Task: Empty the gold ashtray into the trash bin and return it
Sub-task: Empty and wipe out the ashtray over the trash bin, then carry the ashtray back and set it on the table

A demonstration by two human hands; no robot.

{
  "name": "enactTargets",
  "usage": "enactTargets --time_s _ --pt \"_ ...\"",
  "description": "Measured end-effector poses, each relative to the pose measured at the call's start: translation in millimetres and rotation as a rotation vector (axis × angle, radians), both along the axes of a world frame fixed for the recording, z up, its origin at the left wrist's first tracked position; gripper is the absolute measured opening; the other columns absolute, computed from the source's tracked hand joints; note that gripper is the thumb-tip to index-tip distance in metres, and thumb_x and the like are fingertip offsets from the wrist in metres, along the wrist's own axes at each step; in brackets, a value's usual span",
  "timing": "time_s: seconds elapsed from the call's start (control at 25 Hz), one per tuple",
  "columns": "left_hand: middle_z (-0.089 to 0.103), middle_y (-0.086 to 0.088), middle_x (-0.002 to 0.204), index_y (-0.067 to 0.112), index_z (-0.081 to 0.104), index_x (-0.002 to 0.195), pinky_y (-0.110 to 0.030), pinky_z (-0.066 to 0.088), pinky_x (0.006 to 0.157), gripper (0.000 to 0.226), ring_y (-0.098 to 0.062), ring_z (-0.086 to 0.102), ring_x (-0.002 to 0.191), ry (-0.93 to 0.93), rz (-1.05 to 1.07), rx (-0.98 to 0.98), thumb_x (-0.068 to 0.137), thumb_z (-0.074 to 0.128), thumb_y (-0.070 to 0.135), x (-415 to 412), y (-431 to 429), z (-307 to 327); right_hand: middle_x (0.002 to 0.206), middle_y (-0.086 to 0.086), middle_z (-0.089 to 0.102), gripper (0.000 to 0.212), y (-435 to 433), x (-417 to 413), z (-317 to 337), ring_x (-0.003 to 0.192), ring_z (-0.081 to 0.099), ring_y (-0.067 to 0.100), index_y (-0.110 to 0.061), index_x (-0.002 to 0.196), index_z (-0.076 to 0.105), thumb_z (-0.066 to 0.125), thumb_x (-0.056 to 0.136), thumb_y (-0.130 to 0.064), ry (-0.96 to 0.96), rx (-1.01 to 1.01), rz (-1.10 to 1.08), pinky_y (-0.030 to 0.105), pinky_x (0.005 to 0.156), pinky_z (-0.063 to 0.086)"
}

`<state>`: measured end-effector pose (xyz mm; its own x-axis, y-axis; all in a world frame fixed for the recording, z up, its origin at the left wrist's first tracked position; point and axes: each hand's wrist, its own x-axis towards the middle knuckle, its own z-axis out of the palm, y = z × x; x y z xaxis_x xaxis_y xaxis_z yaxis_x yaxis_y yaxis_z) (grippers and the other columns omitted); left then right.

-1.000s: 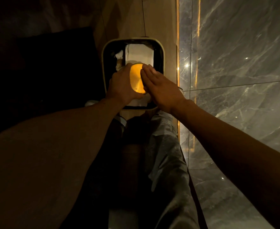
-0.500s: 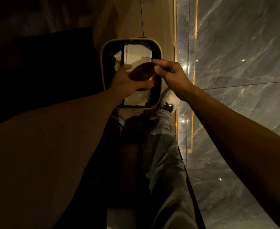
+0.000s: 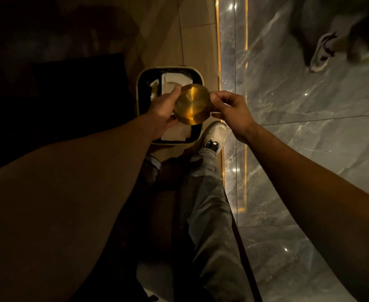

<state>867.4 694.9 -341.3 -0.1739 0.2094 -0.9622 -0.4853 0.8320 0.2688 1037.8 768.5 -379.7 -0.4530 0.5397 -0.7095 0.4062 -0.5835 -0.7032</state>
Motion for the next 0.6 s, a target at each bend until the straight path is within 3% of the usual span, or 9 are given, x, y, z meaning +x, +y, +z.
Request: enactTargets --time_s 0.08,0.2,0.32,0.44,0.52,0.6 --pt "0.054 0.002 0.128 0.029 0.056 0.119 -0.03 0.052 0.078 0.027 -0.019 0.056 0.111 0.073 -0.053 0.053 0.1 0.042 0.042 2 7 23 0.102 0.006 0.063 0.017 6 3 26 0.094 0.063 0.021 -0.012 0.104 0.067 0.055 0.097 -0.023 -0.031 0.059 -0.008 0.028 0.074 0.053" --pt "0.058 0.004 0.118 0.029 0.057 0.111 -0.032 0.054 0.077 0.021 -0.018 0.059 0.109 0.196 -0.058 0.158 0.103 0.038 0.033 6 14 70 0.1 0.007 0.062 0.021 11 6 79 0.09 0.062 0.019 -0.008 0.107 0.065 0.054 0.097 -0.023 -0.055 0.142 0.015 0.025 0.07 0.056" --pt "0.062 0.006 0.107 0.027 0.059 0.113 -0.039 0.056 0.092 0.024 -0.018 0.061 0.108 0.249 -0.095 0.248 0.104 0.036 0.029 10 19 122 0.108 0.013 0.063 0.023 14 8 136 0.097 0.065 0.029 -0.009 0.113 0.061 0.054 0.098 -0.024 -0.067 0.186 -0.027 0.023 0.066 0.057" --pt "0.067 0.001 0.117 0.026 0.062 0.122 -0.045 0.051 0.102 0.035 -0.019 0.062 0.113 0.315 -0.209 0.341 0.098 0.041 0.04 9 13 178 0.105 0.017 0.064 0.019 11 13 196 0.093 0.066 0.029 -0.018 0.116 0.057 0.052 0.099 -0.025 -0.021 0.237 -0.037 0.023 0.064 0.057" --pt "0.065 0.003 0.123 0.024 0.059 0.132 -0.037 0.048 0.104 0.043 -0.014 0.06 0.115 0.374 -0.297 0.406 0.096 0.043 0.042 6 7 213 0.101 0.021 0.065 0.018 5 12 227 0.087 0.066 0.027 -0.021 0.116 0.055 0.052 0.099 -0.024 0.021 0.276 -0.042 0.025 0.064 0.058" --pt "0.058 0.012 0.12 0.02 0.052 0.139 -0.015 0.045 0.094 0.041 -0.004 0.056 0.109 0.432 -0.391 0.47 0.1 0.045 0.031 -1 -2 242 0.101 0.023 0.066 0.021 -4 6 253 0.085 0.067 0.027 -0.018 0.118 0.056 0.053 0.098 -0.025 0.036 0.313 -0.055 0.025 0.063 0.057"
